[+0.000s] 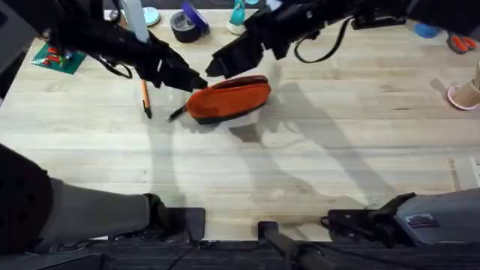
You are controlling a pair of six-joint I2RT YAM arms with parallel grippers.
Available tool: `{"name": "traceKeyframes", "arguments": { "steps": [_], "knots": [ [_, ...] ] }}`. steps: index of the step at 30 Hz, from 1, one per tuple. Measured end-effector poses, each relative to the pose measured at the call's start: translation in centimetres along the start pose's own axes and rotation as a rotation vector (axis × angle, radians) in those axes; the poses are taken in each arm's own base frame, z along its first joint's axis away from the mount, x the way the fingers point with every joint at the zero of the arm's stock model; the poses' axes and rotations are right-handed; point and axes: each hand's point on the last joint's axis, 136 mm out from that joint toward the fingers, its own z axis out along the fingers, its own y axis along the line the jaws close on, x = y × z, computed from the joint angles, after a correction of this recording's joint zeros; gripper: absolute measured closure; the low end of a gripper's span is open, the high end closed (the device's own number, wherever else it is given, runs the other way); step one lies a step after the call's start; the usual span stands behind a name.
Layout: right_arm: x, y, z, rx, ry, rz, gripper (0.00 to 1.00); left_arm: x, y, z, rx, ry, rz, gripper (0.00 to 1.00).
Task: Unzip the bag, pick up the pens from the table one at a time and place them inside, then zip the bag closed.
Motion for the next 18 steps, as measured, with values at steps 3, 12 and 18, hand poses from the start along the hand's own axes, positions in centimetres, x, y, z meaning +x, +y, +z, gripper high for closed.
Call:
{"name": "traceKeyframes", "arguments": {
  "steps": [3, 12, 18],
  "knots": [
    [0.1, -0.5, -1.0, 0.03, -0.003, 0.015, 0.006, -0.5, -0.2, -0.9, -0.013, 0.02, -0.006, 0.006],
    [3.8, -3.3, -3.5, 0.216, 0.131, 0.057, 0.006, -1.3, -2.9, -6.5, -0.263, 0.064, -0.035, 0.004],
    [5.2, -4.5, -4.5, 0.263, 0.185, 0.042, 0.328, -0.9, -8.7, -10.2, -0.371, 0.014, 0.018, 0.005]
  ]
}}
